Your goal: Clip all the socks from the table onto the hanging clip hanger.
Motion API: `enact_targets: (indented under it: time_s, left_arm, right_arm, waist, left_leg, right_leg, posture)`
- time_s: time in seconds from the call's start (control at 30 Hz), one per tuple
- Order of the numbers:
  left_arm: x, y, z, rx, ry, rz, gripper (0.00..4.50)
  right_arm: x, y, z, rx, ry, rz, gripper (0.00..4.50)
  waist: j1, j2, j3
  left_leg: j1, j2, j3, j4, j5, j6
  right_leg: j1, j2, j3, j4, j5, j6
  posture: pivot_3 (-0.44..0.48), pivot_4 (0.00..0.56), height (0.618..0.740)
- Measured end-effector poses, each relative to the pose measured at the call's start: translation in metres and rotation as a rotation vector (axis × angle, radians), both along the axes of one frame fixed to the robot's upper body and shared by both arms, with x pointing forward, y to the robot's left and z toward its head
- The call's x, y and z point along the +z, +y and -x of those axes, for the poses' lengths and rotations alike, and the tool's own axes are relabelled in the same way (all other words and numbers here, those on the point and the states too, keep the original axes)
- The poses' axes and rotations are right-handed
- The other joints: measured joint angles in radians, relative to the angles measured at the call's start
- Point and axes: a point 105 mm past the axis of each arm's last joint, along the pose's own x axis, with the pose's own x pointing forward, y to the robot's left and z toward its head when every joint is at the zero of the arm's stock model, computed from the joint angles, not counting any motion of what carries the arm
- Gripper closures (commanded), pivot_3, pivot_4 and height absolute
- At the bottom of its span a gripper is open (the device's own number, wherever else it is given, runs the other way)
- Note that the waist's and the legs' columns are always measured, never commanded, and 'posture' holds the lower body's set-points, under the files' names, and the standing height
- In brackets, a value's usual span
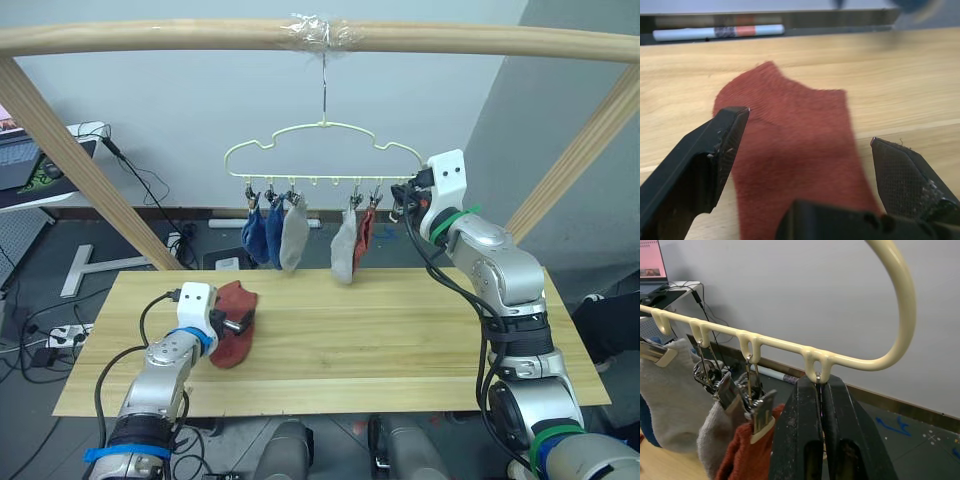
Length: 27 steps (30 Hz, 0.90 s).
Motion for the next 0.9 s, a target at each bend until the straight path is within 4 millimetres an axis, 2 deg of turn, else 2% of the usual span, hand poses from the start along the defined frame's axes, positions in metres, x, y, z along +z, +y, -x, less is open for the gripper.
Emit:
enact_targets:
  time_s: [0.37, 0.47, 0.53, 0.57, 0.6, 0.67, 0.8, 0.9]
  left_arm:
    - [-0.014, 0.003, -0.008, 0.017, 0.069, 0.057, 0.0]
    - [-0.017, -0.003, -0.004, -0.036, 0.098, 0.096, 0.61]
    - [-0.018, -0.006, -0.003, -0.057, 0.106, 0.102, 1.21]
    - [-0.018, -0.007, -0.003, -0.061, 0.107, 0.103, 1.24]
    - [-0.019, -0.008, -0.002, -0.07, 0.112, 0.106, 1.63]
    - [-0.021, -0.011, 0.002, -0.097, 0.12, 0.101, 1.96]
    - [-0.023, -0.021, 0.009, -0.135, 0.117, 0.116, 3.02]
    - [-0.023, -0.036, 0.014, -0.169, 0.117, 0.153, 3.86]
  right_arm:
    - [-0.002, 0.0, 0.002, -0.004, 0.01, 0.0, 4.49]
    - [-0.003, -0.001, 0.003, -0.003, 0.016, 0.0, 4.5]
    - [-0.003, -0.001, 0.003, -0.001, 0.019, -0.001, 4.5]
    - [-0.003, -0.001, 0.003, -0.001, 0.019, -0.001, 4.5]
    - [-0.003, -0.001, 0.003, 0.001, 0.021, -0.002, 4.5]
    - [-0.003, -0.001, 0.003, 0.003, 0.025, -0.01, 4.5]
    - [-0.003, -0.003, 0.003, 0.005, 0.033, -0.022, 4.5]
    - [0.0, -0.007, 0.003, 0.006, 0.052, -0.036, 4.5]
  waist:
    - [0.001, 0.0, 0.0]
    - [0.001, 0.0, 0.0]
    - [0.001, 0.0, 0.0]
    - [0.001, 0.0, 0.0]
    - [0.001, 0.0, 0.0]
    - [0.0, 0.0, 0.0]
    - [0.0, 0.0, 0.0]
    - [0.001, 0.0, 0.0]
  left_leg:
    - [0.001, 0.0, 0.0, 0.0, 0.0, 0.0]
    - [0.001, -0.001, 0.0, 0.0, 0.0, 0.0]
    - [0.002, -0.001, 0.0, 0.0, 0.0, 0.0]
    - [0.002, -0.001, 0.001, 0.0, 0.0, 0.0]
    - [0.003, -0.001, 0.001, 0.0, 0.0, 0.0]
    - [0.004, -0.001, 0.001, 0.0, 0.0, 0.0]
    - [0.004, -0.001, 0.001, 0.0, 0.0, 0.0]
    - [0.003, -0.001, 0.001, 0.0, 0.0, 0.0]
  right_leg:
    - [0.001, 0.0, -0.001, 0.0, 0.0, 0.0]
    - [0.001, 0.0, -0.001, 0.001, 0.0, 0.0]
    - [0.001, 0.0, -0.001, 0.001, 0.0, 0.0]
    - [0.001, 0.0, -0.001, 0.001, 0.0, 0.0]
    - [0.002, 0.0, -0.001, 0.001, 0.0, 0.0]
    - [0.002, 0.0, 0.0, 0.001, -0.001, 0.001]
    - [0.003, -0.001, 0.0, 0.001, -0.001, 0.001]
    - [0.003, -0.001, 0.001, 0.0, -0.001, 0.001]
  posture:
    - [0.023, 0.216, 0.74]
    - [0.023, 0.216, 0.74]
    - [0.023, 0.216, 0.74]
    - [0.006, 0.222, 0.74]
    - [0.006, 0.222, 0.74]
    - [0.006, 0.222, 0.74]
    - [0.006, 0.222, 0.74]
    - [0.003, 0.222, 0.74]
